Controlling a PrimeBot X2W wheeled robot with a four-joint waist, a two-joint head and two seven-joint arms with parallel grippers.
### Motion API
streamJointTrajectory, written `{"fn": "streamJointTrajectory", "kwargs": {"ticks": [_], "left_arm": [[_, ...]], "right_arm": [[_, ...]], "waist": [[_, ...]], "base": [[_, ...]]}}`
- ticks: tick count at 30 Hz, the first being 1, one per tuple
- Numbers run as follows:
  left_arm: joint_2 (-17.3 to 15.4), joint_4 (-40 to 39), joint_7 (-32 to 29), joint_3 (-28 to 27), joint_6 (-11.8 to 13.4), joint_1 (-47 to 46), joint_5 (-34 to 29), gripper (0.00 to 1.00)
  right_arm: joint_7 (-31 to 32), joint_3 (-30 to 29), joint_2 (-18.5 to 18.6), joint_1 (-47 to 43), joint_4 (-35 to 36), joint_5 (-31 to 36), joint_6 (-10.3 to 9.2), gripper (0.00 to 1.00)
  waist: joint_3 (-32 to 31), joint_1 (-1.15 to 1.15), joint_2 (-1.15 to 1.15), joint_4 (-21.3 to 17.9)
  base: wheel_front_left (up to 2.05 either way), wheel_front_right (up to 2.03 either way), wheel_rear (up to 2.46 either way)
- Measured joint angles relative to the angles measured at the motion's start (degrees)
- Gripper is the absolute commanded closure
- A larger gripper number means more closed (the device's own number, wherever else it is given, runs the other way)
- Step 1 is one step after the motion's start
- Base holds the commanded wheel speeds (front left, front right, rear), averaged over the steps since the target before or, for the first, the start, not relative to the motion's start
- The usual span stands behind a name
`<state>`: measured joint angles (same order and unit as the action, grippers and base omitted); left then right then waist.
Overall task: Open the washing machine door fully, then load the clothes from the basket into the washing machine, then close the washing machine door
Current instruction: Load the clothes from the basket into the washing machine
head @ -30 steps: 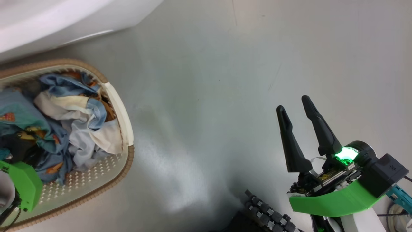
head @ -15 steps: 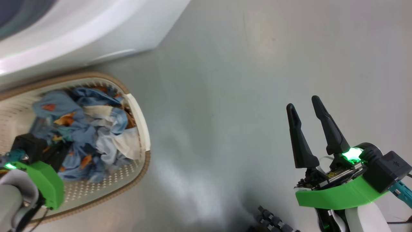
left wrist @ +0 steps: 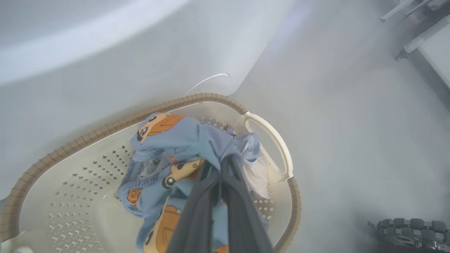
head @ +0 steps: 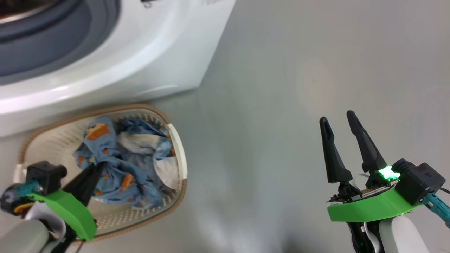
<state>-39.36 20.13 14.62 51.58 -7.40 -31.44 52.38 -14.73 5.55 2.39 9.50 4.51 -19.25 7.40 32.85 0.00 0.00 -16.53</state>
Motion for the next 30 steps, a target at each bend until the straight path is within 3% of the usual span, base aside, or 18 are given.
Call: {"fn": "streamJointTrajectory", "kwargs": {"ticks": [14, 30], "left_arm": [[4.46, -10.55, 0.01, -13.26, 0.0, 11.62, 2.15, 1.0], [11.9, -18.51, 0.01, -29.81, 0.0, 23.77, -1.02, 1.0]], "right_arm": [[0.0, -2.49, 0.08, -0.04, -5.58, 1.56, 0.0, 0.0], [0.0, -4.23, 0.23, -1.72, -10.85, 2.63, 0.0, 0.0]], "waist": [[-10.39, 0.0, 0.0, 4.51], [-20.64, 0.0, 0.0, 9.04]], "base": [[0.0, 0.0, 0.0], [0.0, 0.0, 0.0]]}}
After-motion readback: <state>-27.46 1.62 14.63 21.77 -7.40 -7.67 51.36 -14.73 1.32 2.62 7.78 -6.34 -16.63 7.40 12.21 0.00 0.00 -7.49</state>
